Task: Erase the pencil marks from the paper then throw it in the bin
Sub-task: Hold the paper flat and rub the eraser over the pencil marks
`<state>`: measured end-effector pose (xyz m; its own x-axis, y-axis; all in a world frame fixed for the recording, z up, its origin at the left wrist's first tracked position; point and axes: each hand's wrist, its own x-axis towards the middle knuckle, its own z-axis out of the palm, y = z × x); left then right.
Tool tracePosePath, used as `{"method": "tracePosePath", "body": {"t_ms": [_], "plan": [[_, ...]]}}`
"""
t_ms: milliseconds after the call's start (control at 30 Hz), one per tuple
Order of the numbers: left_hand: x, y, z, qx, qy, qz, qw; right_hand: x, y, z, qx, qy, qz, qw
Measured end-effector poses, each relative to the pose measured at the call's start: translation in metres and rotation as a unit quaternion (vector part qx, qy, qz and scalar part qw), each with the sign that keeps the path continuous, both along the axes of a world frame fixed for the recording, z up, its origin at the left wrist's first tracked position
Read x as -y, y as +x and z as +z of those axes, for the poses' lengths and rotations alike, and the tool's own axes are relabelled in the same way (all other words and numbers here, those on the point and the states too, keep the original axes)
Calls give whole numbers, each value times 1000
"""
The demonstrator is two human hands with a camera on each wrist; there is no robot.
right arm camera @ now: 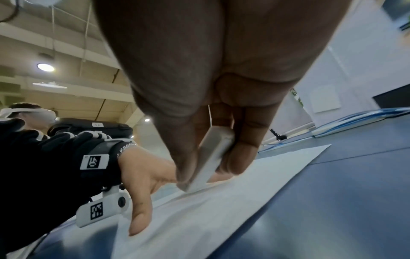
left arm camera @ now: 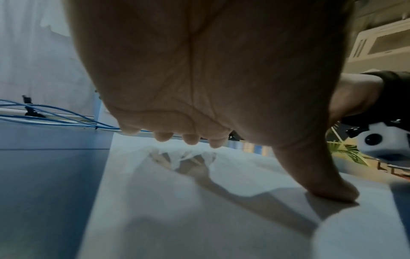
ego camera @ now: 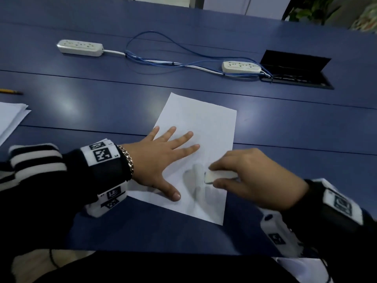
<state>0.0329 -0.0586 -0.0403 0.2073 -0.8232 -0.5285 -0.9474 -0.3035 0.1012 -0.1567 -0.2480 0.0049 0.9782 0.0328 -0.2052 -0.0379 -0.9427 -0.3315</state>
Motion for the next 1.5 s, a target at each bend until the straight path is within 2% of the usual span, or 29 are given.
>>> {"method": "tracePosePath", "body": {"t_ms": [200,267,333,467,567,667,800,933,1000,1100,1133,1267,1400,1500], "plan": [[11,7,-8,-16,2,20,1000,13,57,-15,10,-31,44,999],[13,7,-9,-13,3,22,1000,10,55,-17,25,-28,53,998],[14,6,-9,-5,9,27,1000,5,46,-19,36,-27,97,994],[15,4,-7,1,21,31,999,-1,39,-18,-14,-10,186,982],[16,4,-6,-5,20,31,999,8,57,-21,35,-26,147,988],[15,5,-6,-6,20,34,999,2,49,-27,68,-30,117,990],[16,4,-7,3,19,31,999,-13,36,-21,-10,-17,197,980],[16,5,-7,-8,17,35,999,3,63,-18,47,-36,111,992],[16,4,-7,-5,18,37,999,-4,53,-22,59,-39,128,989],[17,2,-5,6,27,34,999,-21,30,-19,-15,-22,202,979],[17,2,-5,8,29,32,999,-19,29,-17,-26,-20,202,979],[15,6,-6,2,16,27,1000,6,32,-16,31,-32,120,992],[17,9,-6,3,-25,-5,1000,11,34,-20,45,-43,98,993],[21,10,-5,-32,-8,-8,999,14,41,-18,45,-52,72,995]]}}
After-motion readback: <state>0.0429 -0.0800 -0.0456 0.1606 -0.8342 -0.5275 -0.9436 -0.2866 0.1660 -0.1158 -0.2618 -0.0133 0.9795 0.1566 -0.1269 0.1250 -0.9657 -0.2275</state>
